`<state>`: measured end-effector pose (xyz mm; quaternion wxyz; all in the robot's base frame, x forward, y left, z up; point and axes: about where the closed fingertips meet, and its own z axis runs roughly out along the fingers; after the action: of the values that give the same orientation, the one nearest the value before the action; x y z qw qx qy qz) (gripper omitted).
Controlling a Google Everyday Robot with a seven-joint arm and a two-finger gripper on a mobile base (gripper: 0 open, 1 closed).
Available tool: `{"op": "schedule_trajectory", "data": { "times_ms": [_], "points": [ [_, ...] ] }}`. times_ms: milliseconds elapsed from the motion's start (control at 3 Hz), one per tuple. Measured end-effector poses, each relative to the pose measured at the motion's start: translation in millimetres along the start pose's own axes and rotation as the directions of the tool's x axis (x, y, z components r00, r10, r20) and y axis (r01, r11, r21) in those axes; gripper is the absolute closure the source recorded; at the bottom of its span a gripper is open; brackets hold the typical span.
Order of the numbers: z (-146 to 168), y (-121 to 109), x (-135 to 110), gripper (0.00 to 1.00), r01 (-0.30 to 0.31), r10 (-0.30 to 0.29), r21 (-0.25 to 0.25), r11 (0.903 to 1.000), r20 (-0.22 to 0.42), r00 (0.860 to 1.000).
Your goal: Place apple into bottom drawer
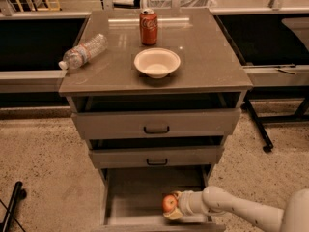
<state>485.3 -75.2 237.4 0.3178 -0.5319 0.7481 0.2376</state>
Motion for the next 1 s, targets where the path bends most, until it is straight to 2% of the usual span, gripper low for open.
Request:
{"op": "schedule_trajectory", "data": {
  "times_ms": [333, 667, 1000],
  "points": [
    [33, -15, 27, 0.86, 0.038, -0.037, 0.035, 0.9987, -0.024, 0.999],
    [58, -31, 3, 0.63, 0.085, -0.087, 0.036, 0.9958, 0.061, 0.994],
    [78, -39, -16, 0.40, 0.114, -0.115, 0.018, 0.9934, 0.119, 0.986]
  ]
}}
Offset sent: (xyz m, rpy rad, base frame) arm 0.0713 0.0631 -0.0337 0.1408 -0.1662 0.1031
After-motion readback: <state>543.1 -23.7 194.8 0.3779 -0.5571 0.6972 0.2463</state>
